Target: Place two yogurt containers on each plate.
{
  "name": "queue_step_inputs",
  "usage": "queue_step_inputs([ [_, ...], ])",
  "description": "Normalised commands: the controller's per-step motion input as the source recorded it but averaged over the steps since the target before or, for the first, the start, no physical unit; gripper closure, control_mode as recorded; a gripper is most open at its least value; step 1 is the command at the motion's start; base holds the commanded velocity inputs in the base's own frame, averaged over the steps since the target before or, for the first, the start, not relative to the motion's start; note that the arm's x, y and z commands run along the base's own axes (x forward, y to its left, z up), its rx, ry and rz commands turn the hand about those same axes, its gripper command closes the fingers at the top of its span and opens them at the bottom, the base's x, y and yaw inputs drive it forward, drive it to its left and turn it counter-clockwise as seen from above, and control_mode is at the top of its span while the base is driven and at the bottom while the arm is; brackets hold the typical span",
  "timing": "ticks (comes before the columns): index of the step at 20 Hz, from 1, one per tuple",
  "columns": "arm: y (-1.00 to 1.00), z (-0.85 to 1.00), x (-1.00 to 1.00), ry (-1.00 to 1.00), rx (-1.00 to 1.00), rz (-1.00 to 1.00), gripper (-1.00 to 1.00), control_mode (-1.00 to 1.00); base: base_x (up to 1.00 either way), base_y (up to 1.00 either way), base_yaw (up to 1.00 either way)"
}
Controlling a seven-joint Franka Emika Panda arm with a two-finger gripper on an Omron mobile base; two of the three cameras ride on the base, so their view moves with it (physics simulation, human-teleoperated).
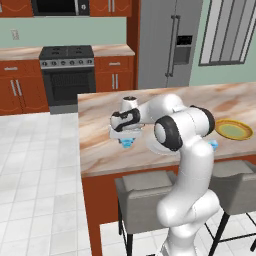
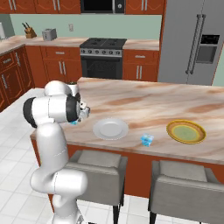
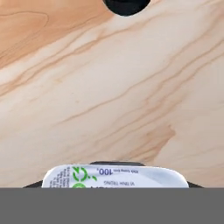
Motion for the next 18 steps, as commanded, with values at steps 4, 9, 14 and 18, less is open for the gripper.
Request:
queue_step_inputs([
  [4,-0.88,0.46,-0.03,0.03,0.04,-0.19,1.0,-1.0,0.0,0.0,0.0],
  [9,-0.86,0.27,-0.01,0.03,0.04,-0.16,1.0,-1.0,0.0,0.0,0.0],
  [14,-0.84,0.06,0.0,0.02,0.04,-0.13,1.0,-1.0,0.0,0.0,0.0],
  [18,-0.8,0.0,0.0,0.0,0.04,-0.11,1.0,-1.0,0.0,0.0,0.0],
])
